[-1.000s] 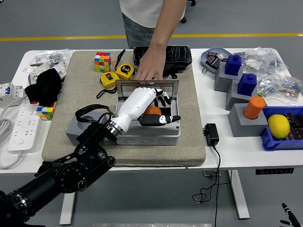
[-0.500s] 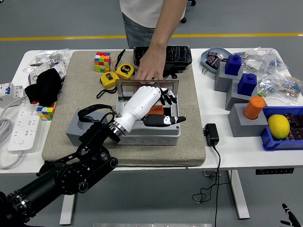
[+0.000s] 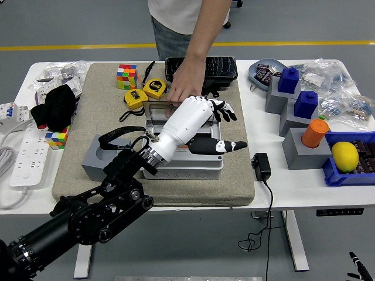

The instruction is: Fetch the battery,place it into the box,close the lid of the box

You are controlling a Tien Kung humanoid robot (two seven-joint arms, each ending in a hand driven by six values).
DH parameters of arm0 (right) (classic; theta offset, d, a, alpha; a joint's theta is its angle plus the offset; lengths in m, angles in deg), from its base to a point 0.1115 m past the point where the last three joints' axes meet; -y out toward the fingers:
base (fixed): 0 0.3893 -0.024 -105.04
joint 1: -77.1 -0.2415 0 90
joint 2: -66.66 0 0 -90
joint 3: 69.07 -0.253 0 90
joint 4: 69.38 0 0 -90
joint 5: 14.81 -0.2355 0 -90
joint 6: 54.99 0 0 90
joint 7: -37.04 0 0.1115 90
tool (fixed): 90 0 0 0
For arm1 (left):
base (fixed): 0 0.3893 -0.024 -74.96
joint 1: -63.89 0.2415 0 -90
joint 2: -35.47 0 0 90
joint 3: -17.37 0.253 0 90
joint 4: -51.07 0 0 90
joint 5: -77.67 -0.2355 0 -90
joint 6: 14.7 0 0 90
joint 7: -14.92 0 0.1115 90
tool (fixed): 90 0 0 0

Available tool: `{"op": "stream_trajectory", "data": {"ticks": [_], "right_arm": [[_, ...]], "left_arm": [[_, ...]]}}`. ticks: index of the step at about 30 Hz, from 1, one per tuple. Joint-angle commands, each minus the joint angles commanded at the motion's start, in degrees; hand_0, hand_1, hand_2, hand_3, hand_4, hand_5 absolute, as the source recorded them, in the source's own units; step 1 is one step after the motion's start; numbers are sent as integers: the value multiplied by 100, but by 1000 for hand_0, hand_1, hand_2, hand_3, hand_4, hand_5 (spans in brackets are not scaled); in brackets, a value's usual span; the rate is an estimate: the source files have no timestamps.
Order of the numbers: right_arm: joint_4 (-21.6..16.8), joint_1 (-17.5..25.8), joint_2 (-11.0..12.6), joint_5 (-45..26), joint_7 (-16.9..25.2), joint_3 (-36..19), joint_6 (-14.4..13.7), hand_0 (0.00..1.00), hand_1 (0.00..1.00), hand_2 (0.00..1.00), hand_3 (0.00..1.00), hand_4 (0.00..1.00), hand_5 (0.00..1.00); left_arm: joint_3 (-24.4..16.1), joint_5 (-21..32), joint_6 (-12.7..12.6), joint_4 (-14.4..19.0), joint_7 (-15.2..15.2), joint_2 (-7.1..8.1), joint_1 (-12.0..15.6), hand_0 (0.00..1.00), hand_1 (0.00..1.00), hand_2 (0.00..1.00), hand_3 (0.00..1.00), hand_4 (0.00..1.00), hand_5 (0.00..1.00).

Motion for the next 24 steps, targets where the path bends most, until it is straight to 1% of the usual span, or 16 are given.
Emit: {"op": "stream_trajectory", "data": {"ticks": [6, 10, 11, 12, 15, 16, 17, 18, 19, 20, 23, 24], "right_arm": [[0, 0, -6, 1, -2, -14, -3, 879, 787, 761, 790, 998, 998], [0, 0, -14, 0, -1, -19, -2, 879, 787, 761, 790, 998, 998], [0, -1, -17, 1, -2, -22, -2, 879, 787, 761, 790, 998, 998], [0, -1, -23, -3, -2, -21, -3, 879, 788, 761, 790, 998, 998], [0, 3, -28, -10, -1, -26, -5, 879, 788, 761, 790, 998, 998], [0, 4, -29, -3, -4, -34, -6, 879, 788, 761, 790, 998, 998], [0, 8, -31, 0, -5, -38, -7, 879, 788, 761, 790, 998, 998], [0, 11, -31, 0, -5, -39, -7, 879, 787, 761, 790, 998, 998], [0, 13, -34, 7, -8, -52, -9, 879, 787, 761, 790, 998, 998], [0, 14, -37, 15, -11, -63, -10, 879, 787, 761, 790, 998, 998], [0, 5, -35, 7, -8, -65, -11, 879, 787, 761, 790, 998, 998], [0, 2, -34, 2, -7, -61, -11, 878, 787, 761, 790, 998, 998]], "left_arm": [[-226, -314, -55, 357, 114, 13, -126, 443, 384, 481, 468, 998, 815], [-500, -595, 101, 512, 307, 45, -227, 443, 384, 481, 468, 998, 815], [-618, -724, 207, 532, 406, 53, -257, 443, 384, 481, 468, 998, 815], [-747, -893, 368, 595, 562, 71, -268, 474, 635, 620, 604, 998, 925], [-989, -1266, 874, 786, 1032, 105, -259, 474, 635, 620, 604, 998, 925], [-1066, -1354, 1132, 889, 1258, 115, -252, 474, 635, 620, 604, 998, 925], [-1138, -1443, 1335, 994, 1440, 127, -242, 474, 635, 620, 604, 998, 925], [-1186, -1508, 1547, 1091, 1640, 134, -235, 744, 867, 829, 811, 998, 998], [-1242, -1587, 1745, 1203, 1823, 146, -228, 744, 867, 829, 811, 998, 998], [-1284, -1643, 1993, 1325, 2070, 158, -221, 744, 867, 829, 811, 998, 998], [-1353, -1747, 2653, 1537, 2731, 190, -202, 744, 867, 829, 811, 998, 998], [-1375, -1787, 2877, 1619, 2954, 203, -186, 998, 998, 984, 966, 998, 998]]}}
